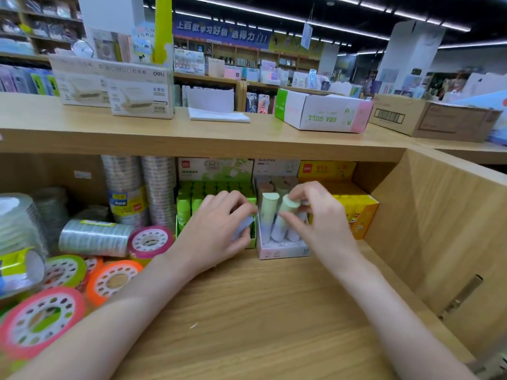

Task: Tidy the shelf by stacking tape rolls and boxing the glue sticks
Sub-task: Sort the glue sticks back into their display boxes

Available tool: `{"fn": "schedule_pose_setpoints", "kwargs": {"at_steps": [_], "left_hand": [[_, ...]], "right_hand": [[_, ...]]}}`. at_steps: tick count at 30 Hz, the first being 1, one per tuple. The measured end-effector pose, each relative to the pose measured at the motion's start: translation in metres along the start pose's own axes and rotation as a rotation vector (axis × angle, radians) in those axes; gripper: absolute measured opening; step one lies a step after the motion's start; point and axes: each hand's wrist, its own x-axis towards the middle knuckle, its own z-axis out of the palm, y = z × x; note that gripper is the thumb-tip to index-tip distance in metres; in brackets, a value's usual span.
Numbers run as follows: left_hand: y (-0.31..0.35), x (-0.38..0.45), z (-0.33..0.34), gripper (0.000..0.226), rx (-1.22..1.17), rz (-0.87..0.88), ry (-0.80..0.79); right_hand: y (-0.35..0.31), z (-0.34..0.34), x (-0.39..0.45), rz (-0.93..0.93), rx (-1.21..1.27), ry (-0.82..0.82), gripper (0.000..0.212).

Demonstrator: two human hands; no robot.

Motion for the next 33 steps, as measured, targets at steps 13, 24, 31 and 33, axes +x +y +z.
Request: {"fn": "schedule_pose_setpoints", "kwargs": {"at_steps": [13,24,31,33], "left_hand": [[-0.002,0.0,0.003,0.029,-0.006,0.018,0.023],[-0.001,0.0,0.002,0.031,-0.056,0.015,0.045],[0.003,0.0,-0.007,0.034,-0.326,-0.063,0.257],[0.003,-0.001,-0.006,0.031,-0.332,-0.04,0.251]], "right_hand": [[0.017,0.009,0.004,-0.085,-0.358,0.021,0.023],[0.025,0.013,-0.016,0.018,-0.217,-0.079,0.064],[-0.002,0.008,-0.022,0.01,0.182,0.064,0.045],[-0.013,0.013,-0.022,0.064,0.333,-0.108,0.053]]}}
